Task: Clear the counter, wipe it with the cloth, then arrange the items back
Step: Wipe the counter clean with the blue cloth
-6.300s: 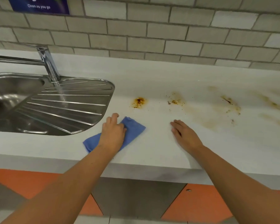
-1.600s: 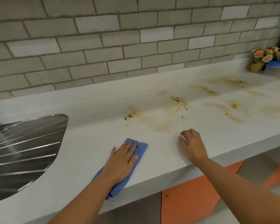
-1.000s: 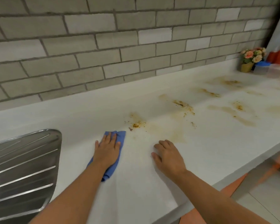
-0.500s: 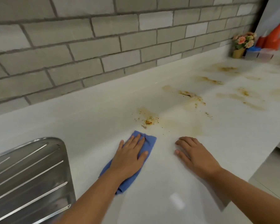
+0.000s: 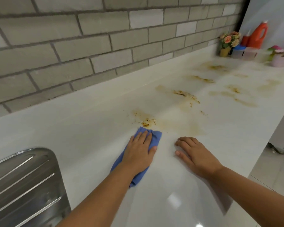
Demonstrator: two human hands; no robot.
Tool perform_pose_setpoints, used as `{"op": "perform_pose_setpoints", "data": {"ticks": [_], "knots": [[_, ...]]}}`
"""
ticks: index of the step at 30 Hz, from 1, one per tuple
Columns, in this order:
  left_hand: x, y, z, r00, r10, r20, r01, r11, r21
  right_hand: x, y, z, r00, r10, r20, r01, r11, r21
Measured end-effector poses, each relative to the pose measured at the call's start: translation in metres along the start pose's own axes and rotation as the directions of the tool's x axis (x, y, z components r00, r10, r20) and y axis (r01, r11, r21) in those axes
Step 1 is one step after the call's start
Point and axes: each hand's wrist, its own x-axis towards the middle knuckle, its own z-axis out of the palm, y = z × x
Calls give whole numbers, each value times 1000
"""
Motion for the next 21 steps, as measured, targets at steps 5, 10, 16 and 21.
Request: {"op": "perform_pose_setpoints", "data": {"ticks": [5,10,16,21], "knots": [[38,-27,-7,994,-111,-24,111,994,2,1,2,2,1000,-13,-20,13,1000,4],[79,-4,-8,996,-81,24,80,997,8,3,3,1,999,-20,-35,21,1000,18],[1,1,0,998,58,-33,-60,997,-38,-1,4,-1,996,9,-88,-6,1000,29],[67,-43,-15,981,-192,33,191,981,18,-3,5,2,984,16,-177,-22,999,-32]]}}
